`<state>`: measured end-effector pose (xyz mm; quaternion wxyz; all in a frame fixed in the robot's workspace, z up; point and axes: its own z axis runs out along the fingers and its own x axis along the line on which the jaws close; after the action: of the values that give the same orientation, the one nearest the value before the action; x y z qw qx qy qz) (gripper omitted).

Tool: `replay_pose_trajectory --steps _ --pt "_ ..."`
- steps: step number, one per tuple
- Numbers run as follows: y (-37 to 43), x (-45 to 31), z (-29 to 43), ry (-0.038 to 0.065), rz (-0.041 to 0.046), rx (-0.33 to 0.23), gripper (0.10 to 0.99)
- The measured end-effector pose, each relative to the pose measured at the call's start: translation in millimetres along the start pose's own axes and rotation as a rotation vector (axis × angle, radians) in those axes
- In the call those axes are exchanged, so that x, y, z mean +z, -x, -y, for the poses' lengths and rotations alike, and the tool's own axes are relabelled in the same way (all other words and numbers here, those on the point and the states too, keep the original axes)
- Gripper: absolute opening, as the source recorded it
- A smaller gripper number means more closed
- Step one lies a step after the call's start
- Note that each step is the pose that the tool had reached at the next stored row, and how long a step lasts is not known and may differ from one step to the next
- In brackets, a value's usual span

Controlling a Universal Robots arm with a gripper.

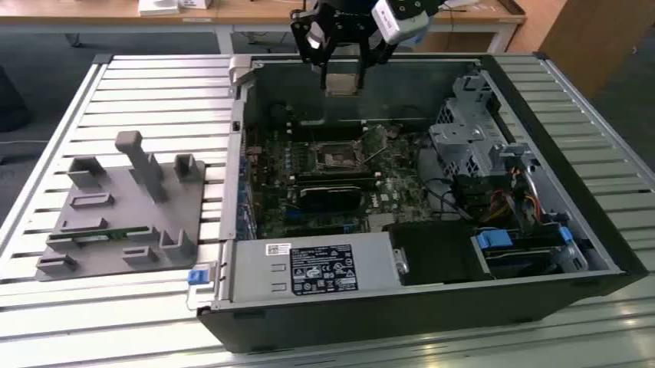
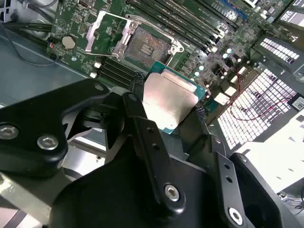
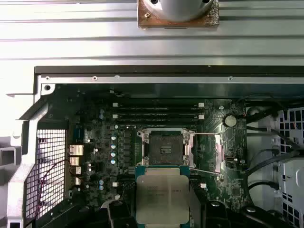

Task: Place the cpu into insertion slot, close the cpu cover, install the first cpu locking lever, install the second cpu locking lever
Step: 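Place the cpu into insertion slot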

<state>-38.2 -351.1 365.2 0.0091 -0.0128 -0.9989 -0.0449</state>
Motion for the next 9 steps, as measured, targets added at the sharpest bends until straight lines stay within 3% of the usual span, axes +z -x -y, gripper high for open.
replay_pose_trajectory --steps 9 --pt "0.0 0.0 0.0 0.0 0.0005 0.006 0.541"
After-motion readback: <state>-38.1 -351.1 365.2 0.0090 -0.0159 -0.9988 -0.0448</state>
